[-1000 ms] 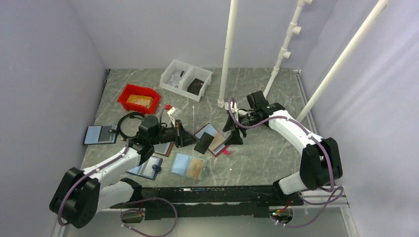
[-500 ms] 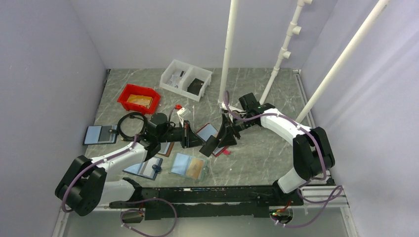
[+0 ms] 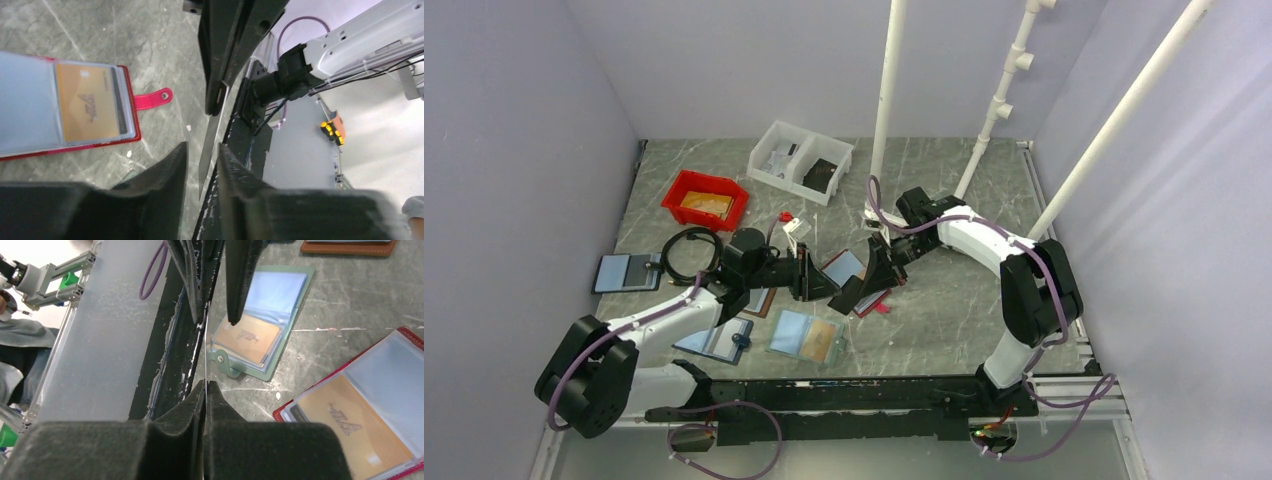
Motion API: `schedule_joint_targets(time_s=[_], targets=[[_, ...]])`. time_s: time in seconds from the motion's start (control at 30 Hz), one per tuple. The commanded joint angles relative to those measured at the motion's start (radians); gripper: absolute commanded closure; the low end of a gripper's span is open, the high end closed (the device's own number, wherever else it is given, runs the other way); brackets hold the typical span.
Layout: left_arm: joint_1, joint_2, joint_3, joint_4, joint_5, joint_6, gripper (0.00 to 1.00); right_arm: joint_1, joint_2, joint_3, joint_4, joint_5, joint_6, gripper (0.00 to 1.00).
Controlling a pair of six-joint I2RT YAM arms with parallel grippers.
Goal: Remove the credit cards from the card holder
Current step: Place the credit card in the storage box.
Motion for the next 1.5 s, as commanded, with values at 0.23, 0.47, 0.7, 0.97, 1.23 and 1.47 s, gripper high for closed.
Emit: schedule_joint_targets(time_s=[0.23, 0.47, 0.7, 0.97, 1.23, 1.47], targets=[[0.015, -0.286, -0.065, -0.128, -0.309, -0.149, 0.13, 0.001, -0.161, -0.002, 0.05, 0.162, -0.063, 1.0], [0.016, -0.432, -0.137, -0.137, -0.406, -0.458, 0.07, 0.0, -0.225, -0.037, 0.106, 0.266, -0.047, 1.0], [0.012, -0.459, -0.188, -0.01, -0.406, -0.827, 0.06, 0.0, -0.246, -0.045, 0.119, 0.315, -0.049, 1.0], [-0.03, -0.465, -0.161, -0.105, -0.481, -0.952, 0.06, 0.0, -0.26, -0.058, 0.141, 0.337, -0.039, 1.0], [-0.071, -0.42, -0.081, -0.239, -0.525, -0.999, 0.09, 0.001, -0.264, -0.066, 0.156, 0.34, -0.031, 1.0], [-0.111, -0.368, -0.075, -0.167, -0.562, -1.066, 0.11, 0.002, -0.279, -0.078, 0.178, 0.351, -0.02, 1.0]])
